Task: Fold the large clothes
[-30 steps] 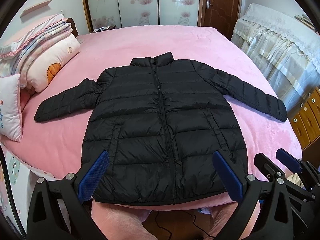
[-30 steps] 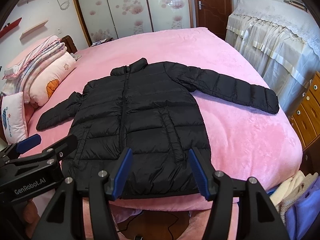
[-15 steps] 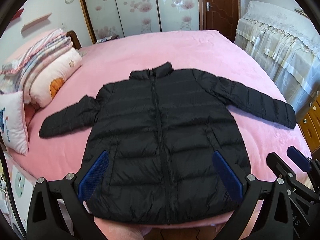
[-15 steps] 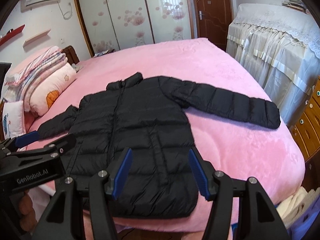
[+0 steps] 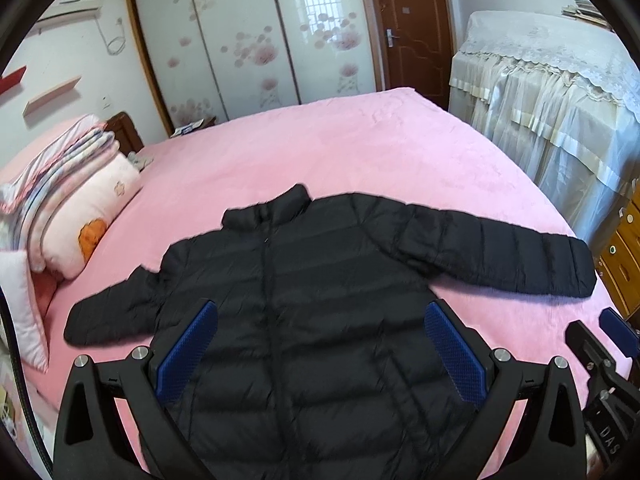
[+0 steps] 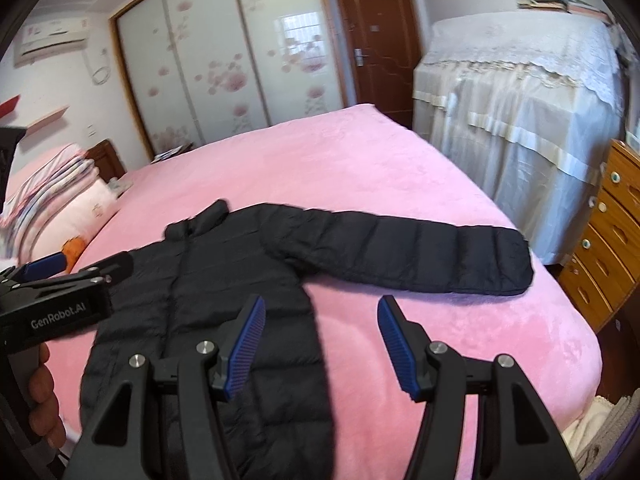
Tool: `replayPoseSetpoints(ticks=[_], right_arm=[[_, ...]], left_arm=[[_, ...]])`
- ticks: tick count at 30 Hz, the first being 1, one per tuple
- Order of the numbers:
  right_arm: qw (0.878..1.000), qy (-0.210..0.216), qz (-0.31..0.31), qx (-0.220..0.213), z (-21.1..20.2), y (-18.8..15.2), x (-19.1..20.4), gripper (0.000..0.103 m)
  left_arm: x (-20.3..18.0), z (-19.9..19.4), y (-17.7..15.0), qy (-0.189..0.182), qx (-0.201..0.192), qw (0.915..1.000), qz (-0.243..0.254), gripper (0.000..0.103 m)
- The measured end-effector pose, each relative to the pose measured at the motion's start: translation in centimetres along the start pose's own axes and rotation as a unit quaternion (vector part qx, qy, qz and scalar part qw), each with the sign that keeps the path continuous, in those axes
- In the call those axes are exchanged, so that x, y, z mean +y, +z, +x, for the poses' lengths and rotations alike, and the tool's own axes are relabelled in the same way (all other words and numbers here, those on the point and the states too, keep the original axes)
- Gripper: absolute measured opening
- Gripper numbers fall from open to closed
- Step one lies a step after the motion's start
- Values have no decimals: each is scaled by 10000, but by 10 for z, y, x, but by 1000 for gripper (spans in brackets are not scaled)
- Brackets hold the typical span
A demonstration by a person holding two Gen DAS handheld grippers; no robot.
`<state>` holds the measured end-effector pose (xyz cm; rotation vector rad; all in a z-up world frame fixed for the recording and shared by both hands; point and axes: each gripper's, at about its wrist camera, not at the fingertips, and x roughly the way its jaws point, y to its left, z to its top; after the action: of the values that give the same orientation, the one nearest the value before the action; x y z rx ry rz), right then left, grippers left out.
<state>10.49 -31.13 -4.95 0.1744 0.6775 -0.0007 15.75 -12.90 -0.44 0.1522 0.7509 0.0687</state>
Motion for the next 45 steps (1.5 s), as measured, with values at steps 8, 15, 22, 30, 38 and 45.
replayPoseSetpoints(ticks=[8,15,22,30,38,45], right_arm=[[9919,-493,1150,225,55,10,-94,59],[9553,-855,2725,764,117,-24,-200,59],[9359,-873,3333,731,133,-45,-236,59],[9150,-837,3922,443,160,-41,-269,59],[9274,-935,3619,99,170,-22,-267,4],[9681,-189,2315,-936,118,39,-173,3]], left_arm=[[-40,52,27,-153,-39,9998,77,103],[-82,105,28,-180,213,9992,303,103],[-123,142,18,-106,164,9975,682,103],[-162,169,22,-266,133,9965,782,103],[-154,171,17,-348,273,9970,630,103],[-67,153,10,-182,301,9993,-152,103]])
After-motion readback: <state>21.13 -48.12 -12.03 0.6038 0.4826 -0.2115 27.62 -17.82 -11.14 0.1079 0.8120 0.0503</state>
